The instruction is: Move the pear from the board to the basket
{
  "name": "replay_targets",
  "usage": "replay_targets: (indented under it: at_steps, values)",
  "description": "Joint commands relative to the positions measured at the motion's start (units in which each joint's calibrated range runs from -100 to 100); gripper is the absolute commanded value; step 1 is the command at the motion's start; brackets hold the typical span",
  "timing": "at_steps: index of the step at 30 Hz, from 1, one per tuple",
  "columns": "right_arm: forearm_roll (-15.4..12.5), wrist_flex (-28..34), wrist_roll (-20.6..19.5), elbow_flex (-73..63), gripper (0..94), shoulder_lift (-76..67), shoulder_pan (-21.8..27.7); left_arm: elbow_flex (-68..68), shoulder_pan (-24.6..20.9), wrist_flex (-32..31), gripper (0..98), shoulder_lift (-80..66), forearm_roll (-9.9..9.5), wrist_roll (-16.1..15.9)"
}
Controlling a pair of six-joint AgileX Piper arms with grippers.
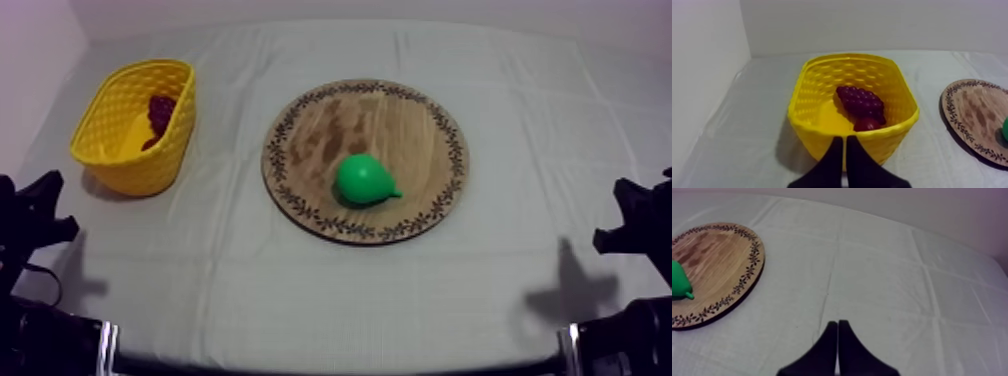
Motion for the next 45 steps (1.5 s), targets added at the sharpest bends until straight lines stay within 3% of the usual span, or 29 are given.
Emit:
replay_targets:
  at_steps: [1, 15, 23, 28, 45]
  values:
    - [0.0, 0.1, -0.1, 0.1, 0.5, 0.0, 0.0, -0.2, 0.2, 2.1, 0.0, 0.0, 1.19, -0.1]
    - [0.0, 0.1, -0.1, 0.1, 0.5, 0.0, 0.0, -0.4, 0.1, 2.1, 0.0, 0.0, 1.11, -0.1]
    - [0.0, 0.1, -0.1, 0.1, 0.5, 0.0, 0.0, -2.6, 1.1, 0.6, 0.0, 3.1, -3.51, 3.8]
    - [0.0, 0.1, 0.0, 0.1, 0.5, 0.0, 0.0, -10.1, 1.5, 0.1, 0.0, 9.7, -4.39, 5.6]
    - [0.0, 0.1, 0.0, 0.1, 0.5, 0.0, 0.0, -61.3, 5.4, 18.8, 0.0, 43.9, 0.36, 1.4]
